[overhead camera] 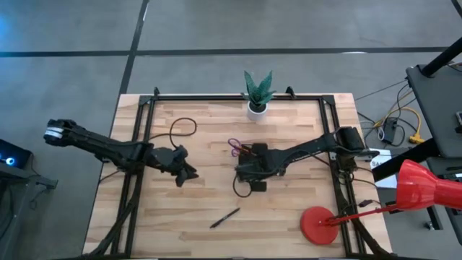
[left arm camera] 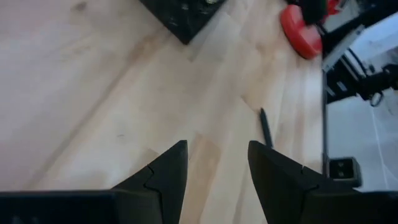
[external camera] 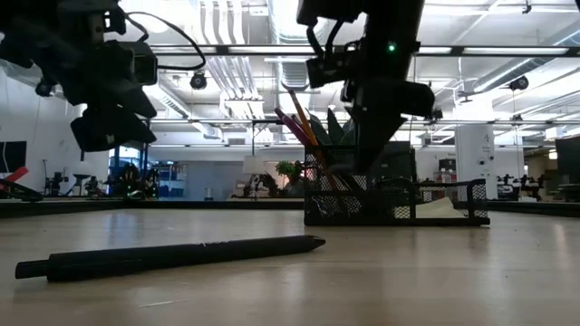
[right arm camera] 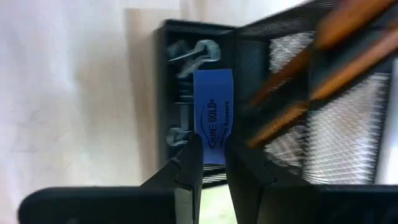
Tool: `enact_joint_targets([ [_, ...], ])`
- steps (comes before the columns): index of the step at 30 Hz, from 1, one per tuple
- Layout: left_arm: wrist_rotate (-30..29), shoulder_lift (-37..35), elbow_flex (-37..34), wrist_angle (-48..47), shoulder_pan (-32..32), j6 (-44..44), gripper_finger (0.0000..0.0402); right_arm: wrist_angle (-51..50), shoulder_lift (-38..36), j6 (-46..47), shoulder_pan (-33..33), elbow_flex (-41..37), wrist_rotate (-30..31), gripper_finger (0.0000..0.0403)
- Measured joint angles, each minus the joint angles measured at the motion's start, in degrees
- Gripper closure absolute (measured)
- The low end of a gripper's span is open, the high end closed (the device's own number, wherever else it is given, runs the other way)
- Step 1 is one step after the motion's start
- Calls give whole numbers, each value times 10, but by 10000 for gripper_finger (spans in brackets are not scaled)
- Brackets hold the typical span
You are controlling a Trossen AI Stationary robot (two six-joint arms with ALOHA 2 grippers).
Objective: Pick and place office supplies into organizer
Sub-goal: Put the blue eraser into the black organizer
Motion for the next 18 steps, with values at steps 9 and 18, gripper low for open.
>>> enact_joint_targets([
  [9,1,-17,0,-9,17,6,247,12,23,-21,-12,0,-30,356],
  [18,0,-16,0,-8,17,27,247,33,28,-78,-13,0,-29,354],
])
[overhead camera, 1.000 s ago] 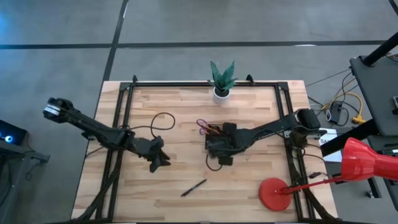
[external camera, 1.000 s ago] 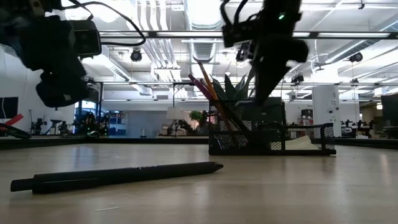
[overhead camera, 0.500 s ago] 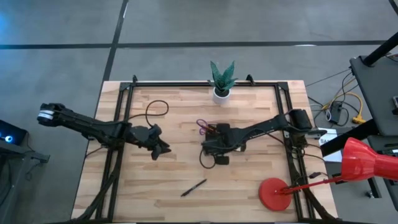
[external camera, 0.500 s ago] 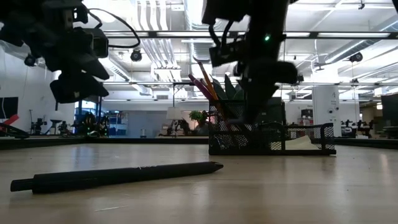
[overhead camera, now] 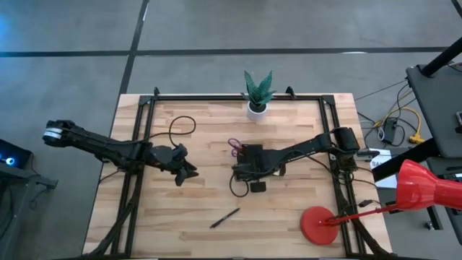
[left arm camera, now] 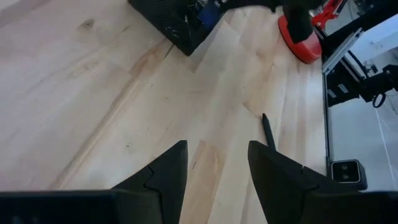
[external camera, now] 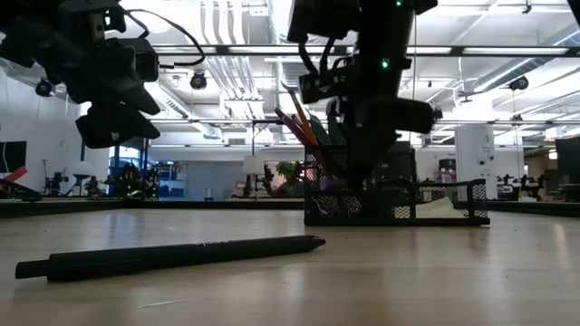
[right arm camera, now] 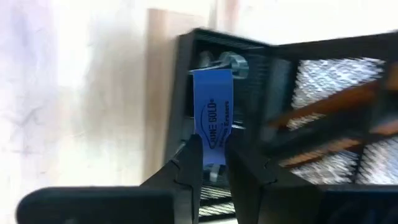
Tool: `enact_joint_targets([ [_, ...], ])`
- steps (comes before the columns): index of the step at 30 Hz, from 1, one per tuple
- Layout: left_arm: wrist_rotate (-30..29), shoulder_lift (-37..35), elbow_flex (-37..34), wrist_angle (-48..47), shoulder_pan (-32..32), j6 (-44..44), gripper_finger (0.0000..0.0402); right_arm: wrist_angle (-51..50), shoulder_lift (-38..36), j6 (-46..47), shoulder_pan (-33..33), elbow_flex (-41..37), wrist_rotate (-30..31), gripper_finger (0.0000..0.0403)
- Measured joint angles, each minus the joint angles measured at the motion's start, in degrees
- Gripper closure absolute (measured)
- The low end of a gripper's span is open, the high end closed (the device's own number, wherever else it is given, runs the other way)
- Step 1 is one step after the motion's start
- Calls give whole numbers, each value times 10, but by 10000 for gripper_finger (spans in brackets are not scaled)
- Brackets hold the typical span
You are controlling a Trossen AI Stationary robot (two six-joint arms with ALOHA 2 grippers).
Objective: Pick and place office supplies into organizer
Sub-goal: Put the blue eraser into the black organizer, then put the black pen into the black organizer
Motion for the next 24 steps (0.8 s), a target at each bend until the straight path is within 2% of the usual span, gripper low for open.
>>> enact_joint_targets([
  [7,0,2,0,1,2,3,247,6,21,-22,-2,0,-2,319],
  [16,0,5,-1,0,3,3,247,-2,5,21,-1,16,3,267],
  [24,0,14,-1,4,3,4,247,-30,-11,63,6,42,-14,249],
])
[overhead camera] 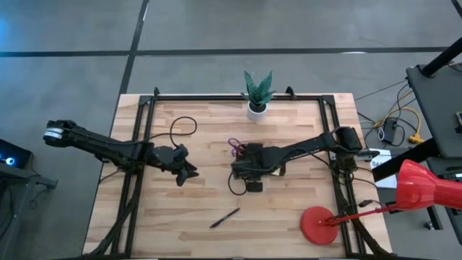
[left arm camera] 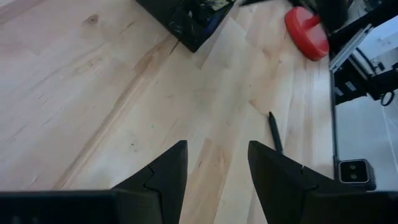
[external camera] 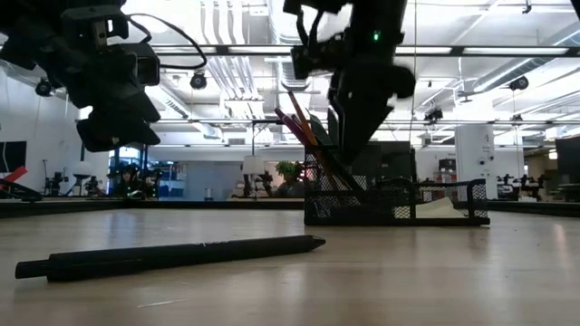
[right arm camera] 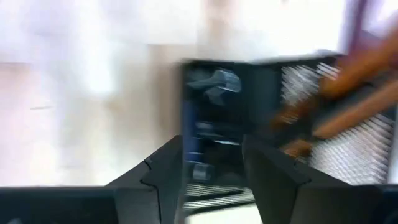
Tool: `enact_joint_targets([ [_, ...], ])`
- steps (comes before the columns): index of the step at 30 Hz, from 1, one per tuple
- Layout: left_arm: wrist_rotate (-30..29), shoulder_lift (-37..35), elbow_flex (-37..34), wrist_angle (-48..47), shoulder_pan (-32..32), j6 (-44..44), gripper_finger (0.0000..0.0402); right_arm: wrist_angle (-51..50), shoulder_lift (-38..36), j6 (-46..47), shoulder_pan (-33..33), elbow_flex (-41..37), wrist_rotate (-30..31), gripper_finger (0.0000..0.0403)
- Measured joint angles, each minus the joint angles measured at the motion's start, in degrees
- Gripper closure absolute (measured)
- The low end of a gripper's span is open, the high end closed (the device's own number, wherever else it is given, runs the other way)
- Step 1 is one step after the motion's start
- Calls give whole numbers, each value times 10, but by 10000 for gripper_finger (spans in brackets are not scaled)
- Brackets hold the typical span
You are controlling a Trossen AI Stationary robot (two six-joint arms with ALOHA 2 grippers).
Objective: Pick and place office supplies into organizer
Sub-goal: Put the black pen into the black organizer
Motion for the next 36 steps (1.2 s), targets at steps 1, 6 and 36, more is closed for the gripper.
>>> enact_joint_targets([
  [1,0,1,0,-2,0,0,247,6,-1,-9,4,2,-23,248],
  [6,9,19,0,2,0,0,247,20,-1,-156,47,8,-146,252],
  [36,-46,253,77,168,-227,-46,247,247,109,-119,132,8,-146,281],
])
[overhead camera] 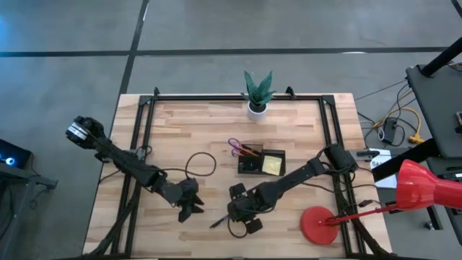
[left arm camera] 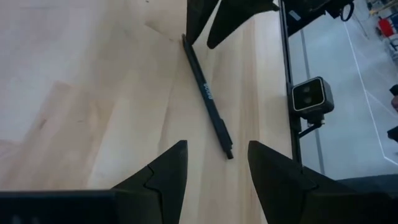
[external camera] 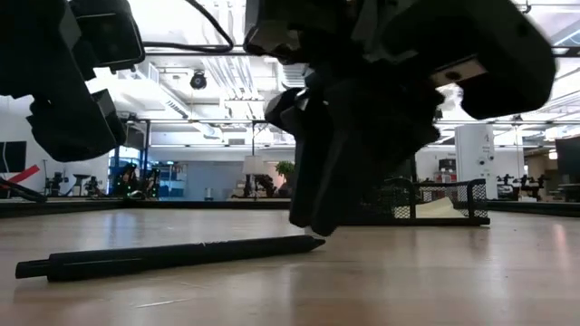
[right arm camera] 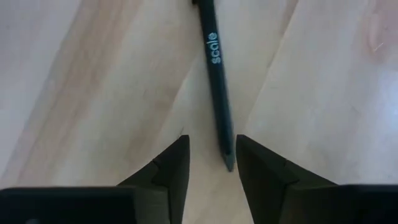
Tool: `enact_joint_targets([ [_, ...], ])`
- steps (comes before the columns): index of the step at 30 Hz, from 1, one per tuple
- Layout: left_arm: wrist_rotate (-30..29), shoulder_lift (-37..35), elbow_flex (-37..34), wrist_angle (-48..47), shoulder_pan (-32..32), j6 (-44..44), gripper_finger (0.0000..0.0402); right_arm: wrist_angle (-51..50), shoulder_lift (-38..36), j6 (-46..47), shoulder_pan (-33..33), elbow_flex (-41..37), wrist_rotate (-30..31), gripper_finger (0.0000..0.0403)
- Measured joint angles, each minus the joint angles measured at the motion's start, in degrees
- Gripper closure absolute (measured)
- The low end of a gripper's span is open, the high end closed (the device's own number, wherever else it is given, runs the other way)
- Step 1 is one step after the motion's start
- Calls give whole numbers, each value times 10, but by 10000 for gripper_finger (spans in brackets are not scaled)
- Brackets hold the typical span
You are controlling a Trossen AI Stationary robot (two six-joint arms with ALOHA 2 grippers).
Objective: Pick and place office supplies into organizer
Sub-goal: Put the black pen into the black organizer
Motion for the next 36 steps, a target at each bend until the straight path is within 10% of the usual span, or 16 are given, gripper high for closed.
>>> enact_joint_targets([
  [36,-3,12,24,-6,-14,21,247,4,-4,108,-1,-39,28,390],
])
